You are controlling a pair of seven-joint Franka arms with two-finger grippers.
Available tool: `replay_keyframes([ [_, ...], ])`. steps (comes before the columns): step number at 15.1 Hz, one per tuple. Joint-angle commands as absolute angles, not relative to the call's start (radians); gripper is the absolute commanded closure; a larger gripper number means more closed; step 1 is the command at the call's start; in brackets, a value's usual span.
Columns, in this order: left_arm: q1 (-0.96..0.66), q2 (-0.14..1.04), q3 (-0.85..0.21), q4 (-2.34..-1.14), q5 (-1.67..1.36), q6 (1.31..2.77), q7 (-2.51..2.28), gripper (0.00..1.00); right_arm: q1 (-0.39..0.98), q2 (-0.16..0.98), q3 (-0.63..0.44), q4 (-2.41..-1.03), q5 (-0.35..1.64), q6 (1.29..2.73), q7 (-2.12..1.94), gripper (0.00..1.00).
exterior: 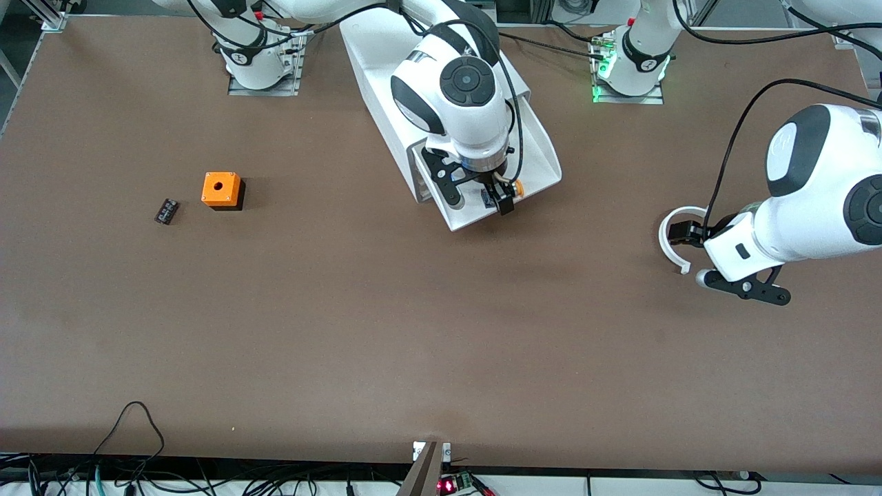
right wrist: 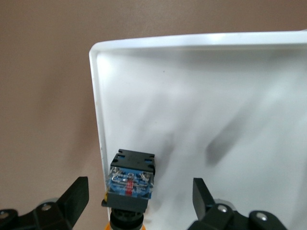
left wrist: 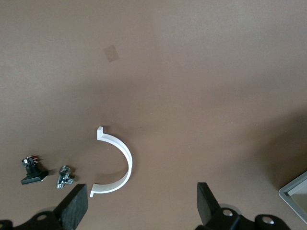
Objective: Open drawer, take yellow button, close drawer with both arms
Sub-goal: 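Close the right gripper on the yellow button and lift it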
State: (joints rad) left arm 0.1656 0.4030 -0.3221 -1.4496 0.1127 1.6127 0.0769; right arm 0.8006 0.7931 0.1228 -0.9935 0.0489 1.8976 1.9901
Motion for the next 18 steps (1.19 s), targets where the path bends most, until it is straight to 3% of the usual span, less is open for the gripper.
replay_keyframes([
  [1, 0.146, 0.428, -0.319, -1.417, 0.138, 1.611, 0.058, 0.00, 0.802, 0.807, 0.127, -0.956, 0.058, 1.870, 2.005, 0.39],
  [3, 0.156, 0.429, -0.319, -1.417, 0.130, 1.612, 0.057, 0.00, 0.802, 0.807, 0.127, -0.954, 0.058, 1.870, 2.003, 0.56],
  [6, 0.158, 0.430, -0.319, -1.419, 0.123, 1.635, 0.048, 0.00, 0.801, 0.805, 0.127, -0.953, 0.058, 1.873, 2.003, 0.94],
  [7, 0.161, 0.423, -0.319, -1.430, 0.120, 1.664, 0.026, 0.00, 0.801, 0.805, 0.127, -0.953, 0.058, 1.873, 2.002, 1.00],
  [18, 0.149, 0.411, -0.324, -1.447, 0.071, 1.683, -0.240, 0.00, 0.761, 0.716, 0.141, -0.911, 0.055, 1.852, 1.800, 1.00],
])
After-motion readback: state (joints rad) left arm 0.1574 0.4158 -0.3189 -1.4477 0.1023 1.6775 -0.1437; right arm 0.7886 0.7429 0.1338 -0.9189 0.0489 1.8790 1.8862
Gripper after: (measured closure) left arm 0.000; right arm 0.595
